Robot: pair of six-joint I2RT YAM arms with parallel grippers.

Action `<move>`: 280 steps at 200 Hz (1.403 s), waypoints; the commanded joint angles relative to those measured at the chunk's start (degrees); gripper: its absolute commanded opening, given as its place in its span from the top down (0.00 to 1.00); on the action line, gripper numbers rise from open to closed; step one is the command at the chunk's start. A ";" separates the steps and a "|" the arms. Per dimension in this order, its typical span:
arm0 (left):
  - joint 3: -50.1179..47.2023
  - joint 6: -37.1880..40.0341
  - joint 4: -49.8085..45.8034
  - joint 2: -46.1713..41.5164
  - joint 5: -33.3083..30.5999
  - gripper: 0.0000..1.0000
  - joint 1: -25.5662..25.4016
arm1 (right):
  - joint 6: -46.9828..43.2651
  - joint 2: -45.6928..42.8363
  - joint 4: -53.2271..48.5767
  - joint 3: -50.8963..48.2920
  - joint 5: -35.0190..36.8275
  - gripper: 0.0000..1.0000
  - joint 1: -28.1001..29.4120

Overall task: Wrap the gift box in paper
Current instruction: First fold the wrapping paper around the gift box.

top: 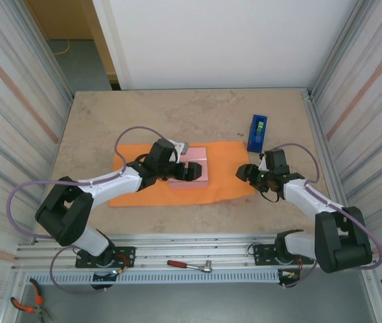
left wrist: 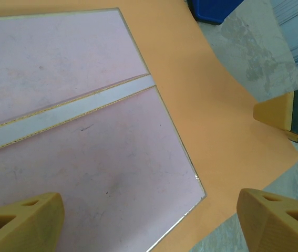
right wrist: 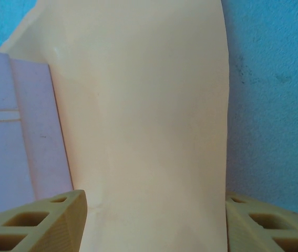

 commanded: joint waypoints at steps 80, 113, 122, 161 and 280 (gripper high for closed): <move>-1.43 -1.99 -1.38 0.11 -0.11 0.14 -0.22 | 0.04 -7.38 -5.86 -0.14 -2.35 0.99 0.70; 0.75 -3.85 -1.29 -0.85 2.13 0.14 0.82 | -0.18 -7.71 -8.38 5.35 -1.94 1.00 5.55; 1.40 -4.52 -1.16 -1.42 3.38 0.14 1.48 | -0.18 -7.06 -8.97 7.09 -1.70 1.00 7.58; 4.51 -6.01 -2.79 -4.82 5.59 0.13 3.90 | 0.25 -4.21 -10.28 13.55 0.80 1.00 15.93; 10.06 -6.33 -5.38 -2.37 7.90 0.14 5.40 | 1.22 3.21 -8.75 20.83 3.11 1.00 26.68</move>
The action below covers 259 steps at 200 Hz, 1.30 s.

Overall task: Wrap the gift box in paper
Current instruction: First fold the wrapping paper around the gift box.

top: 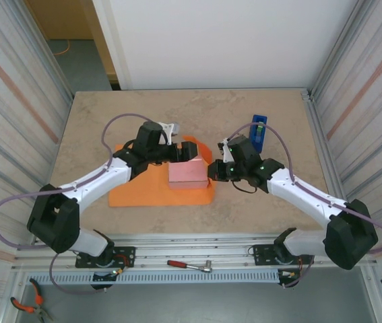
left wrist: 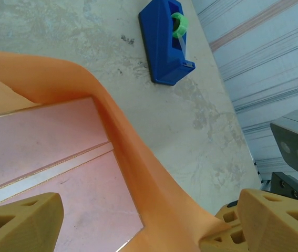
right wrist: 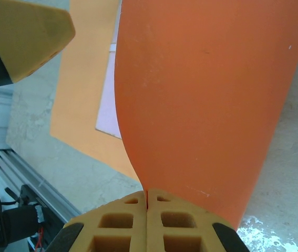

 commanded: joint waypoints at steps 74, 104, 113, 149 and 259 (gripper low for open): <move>5.96 1.81 -1.03 8.58 3.01 0.35 -2.28 | 1.58 3.58 1.39 3.41 1.03 1.00 2.63; 6.87 3.88 -1.48 10.40 3.87 0.60 -2.38 | 1.84 4.53 2.05 4.33 0.59 0.99 3.62; 7.35 5.08 -2.17 10.86 4.06 0.77 -2.21 | 1.80 4.74 2.20 4.63 0.12 0.96 3.80; 5.61 9.91 -4.06 9.93 5.70 1.00 1.38 | 1.55 3.92 1.51 5.20 -0.41 0.48 2.29; -1.75 12.14 -2.92 4.85 4.99 1.00 4.32 | 1.35 14.76 7.08 7.64 -6.16 0.73 -3.68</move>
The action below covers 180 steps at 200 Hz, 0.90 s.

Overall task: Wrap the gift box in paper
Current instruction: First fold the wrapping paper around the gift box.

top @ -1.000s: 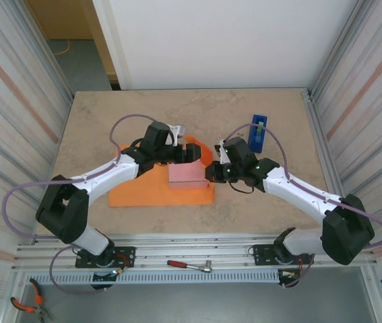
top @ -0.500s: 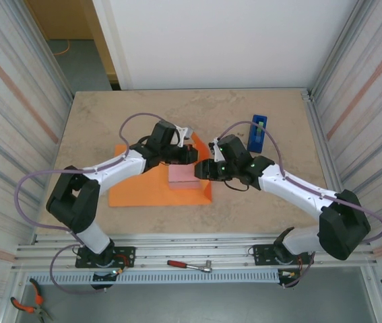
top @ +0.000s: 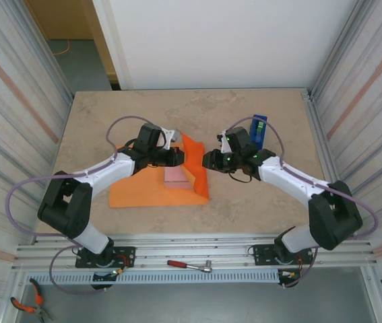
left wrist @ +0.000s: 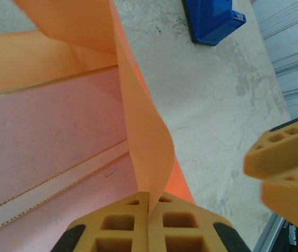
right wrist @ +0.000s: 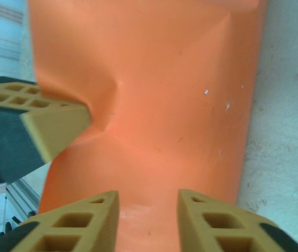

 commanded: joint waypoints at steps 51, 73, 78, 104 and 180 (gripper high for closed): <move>-1.81 0.22 -0.02 -2.72 -0.40 0.89 0.18 | -0.89 10.29 2.13 6.14 -1.76 0.80 3.75; -2.32 -1.69 0.00 -5.89 0.01 0.55 2.05 | -1.51 11.93 1.93 5.50 -1.38 0.83 3.93; -2.52 -2.08 0.02 -6.77 -0.25 0.48 2.46 | -1.59 12.20 1.94 5.33 -1.38 0.84 4.00; -2.67 -3.51 -1.34 -10.30 -2.40 0.30 4.32 | -1.78 12.93 2.19 4.58 -1.51 0.85 4.09; -2.40 -3.57 -5.05 -4.75 -9.48 0.12 3.35 | -1.78 13.34 2.72 3.80 -1.47 0.85 4.56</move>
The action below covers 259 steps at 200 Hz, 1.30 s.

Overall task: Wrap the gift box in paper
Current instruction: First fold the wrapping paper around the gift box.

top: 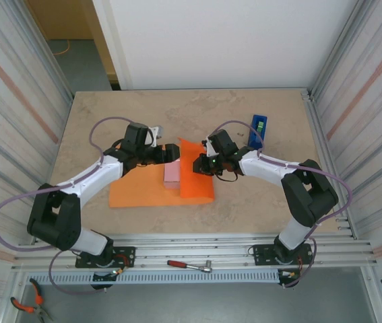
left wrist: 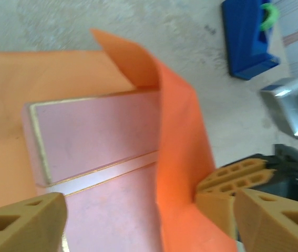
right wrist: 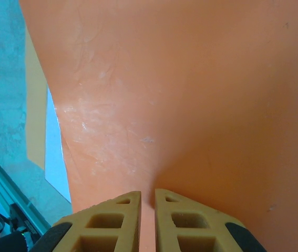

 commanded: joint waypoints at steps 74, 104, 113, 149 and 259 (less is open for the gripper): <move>0.20 2.75 -0.96 4.75 -11.99 0.01 -5.71 | -1.05 1.61 0.54 -0.93 -0.25 0.86 1.08; -0.45 2.67 -1.53 6.20 -15.61 0.01 -6.37 | -1.05 1.59 0.53 -1.02 -0.33 0.86 1.15; -0.66 2.68 -1.41 6.66 -15.64 0.01 -6.42 | -1.05 1.48 0.57 -1.04 -0.33 0.86 1.20; -1.93 2.94 -2.26 7.60 -18.60 0.01 -6.53 | -0.88 1.46 0.36 -0.88 -0.44 0.86 1.17; -0.42 6.24 -2.81 -0.92 -17.06 0.01 -5.59 | -0.71 2.94 0.14 -0.05 -0.74 0.88 1.14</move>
